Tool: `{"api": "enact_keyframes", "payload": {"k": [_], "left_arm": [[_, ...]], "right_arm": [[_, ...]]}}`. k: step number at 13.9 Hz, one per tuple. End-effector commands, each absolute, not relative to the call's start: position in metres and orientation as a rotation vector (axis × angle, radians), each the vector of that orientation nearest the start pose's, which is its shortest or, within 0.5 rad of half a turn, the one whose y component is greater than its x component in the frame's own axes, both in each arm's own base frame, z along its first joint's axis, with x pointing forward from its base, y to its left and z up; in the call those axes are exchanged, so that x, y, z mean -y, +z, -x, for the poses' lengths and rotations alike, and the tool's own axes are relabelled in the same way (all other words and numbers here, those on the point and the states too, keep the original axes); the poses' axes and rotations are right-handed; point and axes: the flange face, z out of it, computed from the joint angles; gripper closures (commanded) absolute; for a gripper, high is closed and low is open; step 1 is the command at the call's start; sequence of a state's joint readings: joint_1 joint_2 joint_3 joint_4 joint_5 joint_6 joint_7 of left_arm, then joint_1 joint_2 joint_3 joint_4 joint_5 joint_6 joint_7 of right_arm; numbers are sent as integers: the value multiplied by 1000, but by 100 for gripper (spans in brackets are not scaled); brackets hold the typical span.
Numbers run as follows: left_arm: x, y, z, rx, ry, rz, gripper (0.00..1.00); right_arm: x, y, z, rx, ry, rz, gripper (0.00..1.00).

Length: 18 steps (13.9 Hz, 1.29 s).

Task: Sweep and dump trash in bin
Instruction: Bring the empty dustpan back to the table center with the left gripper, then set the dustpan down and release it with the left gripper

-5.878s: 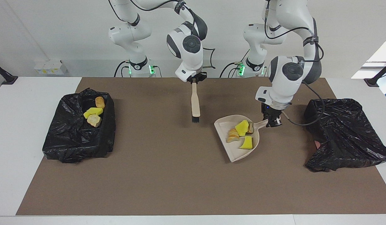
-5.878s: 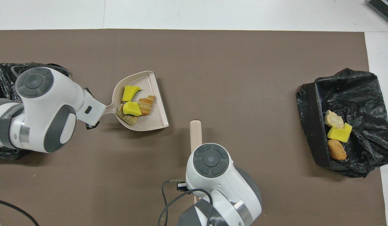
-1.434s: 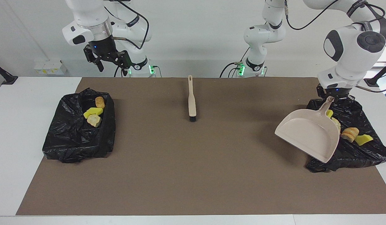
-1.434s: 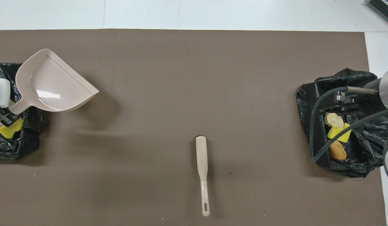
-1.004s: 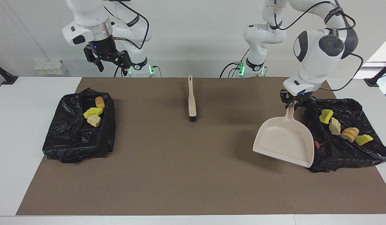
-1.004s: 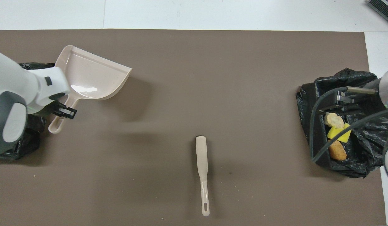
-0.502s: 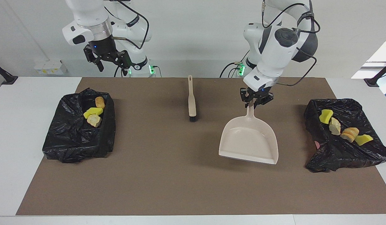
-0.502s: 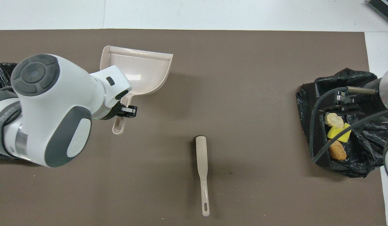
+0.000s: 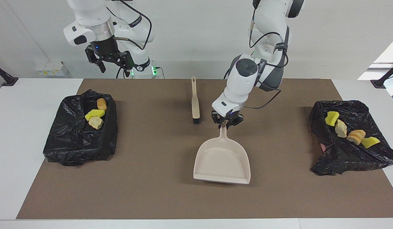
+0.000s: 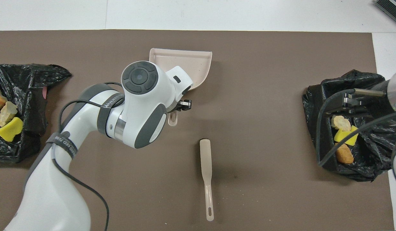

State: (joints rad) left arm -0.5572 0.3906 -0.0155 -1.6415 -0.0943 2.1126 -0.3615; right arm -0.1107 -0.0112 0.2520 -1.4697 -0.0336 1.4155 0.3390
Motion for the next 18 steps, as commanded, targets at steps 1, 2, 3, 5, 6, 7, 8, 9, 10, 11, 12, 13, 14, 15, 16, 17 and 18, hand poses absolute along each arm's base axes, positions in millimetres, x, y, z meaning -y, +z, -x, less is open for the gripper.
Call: {"api": "enact_keyframes", "payload": {"k": [1, 2, 3, 5, 6, 7, 8, 9, 10, 11, 12, 13, 14, 15, 16, 17, 18], "left_arm": [[412, 372, -550, -202, -20, 3242, 100], [427, 361, -546, -175, -17, 3227, 100], [428, 364, -551, -181, -40, 3218, 100], [430, 363, -551, -164, -46, 3218, 98], [429, 368, -550, -124, -53, 3215, 57], [426, 370, -553, -81, -72, 3209, 1], [421, 376, -555, -73, -81, 3206, 0], [414, 385, -558, -64, -89, 3208, 0], [407, 392, -562, -54, -98, 3208, 0], [391, 397, -571, -12, -98, 3209, 0], [381, 408, -575, 0, -117, 3214, 0], [363, 414, -586, 31, -121, 3213, 0], [344, 423, -594, 33, -117, 3209, 0], [329, 427, -599, 31, -106, 3205, 0], [305, 428, -610, 42, -101, 3199, 0], [294, 431, -614, 28, -98, 3198, 0], [275, 434, -621, 19, -92, 3193, 0]], "right_arm": [[-68, 665, -525, -290, 42, 3157, 0], [-68, 665, -525, -290, 46, 3159, 0], [-68, 664, -525, -290, 46, 3157, 0], [-68, 665, -525, -290, 43, 3158, 0], [-68, 665, -525, -290, 44, 3157, 0], [-68, 665, -525, -290, 46, 3157, 0], [-69, 665, -525, -287, 44, 3157, 0], [-69, 665, -525, -287, 44, 3157, 0], [-69, 665, -525, -287, 46, 3157, 0], [-69, 665, -524, -287, 46, 3158, 0], [-69, 666, -524, -287, 44, 3158, 0], [-69, 665, -525, -287, 46, 3157, 0], [-69, 666, -524, -287, 44, 3158, 0], [-69, 665, -525, -287, 46, 3157, 0], [-69, 666, -524, -287, 44, 3158, 0], [-69, 665, -524, -287, 46, 3158, 0], [-69, 665, -524, -287, 46, 3158, 0]]}}
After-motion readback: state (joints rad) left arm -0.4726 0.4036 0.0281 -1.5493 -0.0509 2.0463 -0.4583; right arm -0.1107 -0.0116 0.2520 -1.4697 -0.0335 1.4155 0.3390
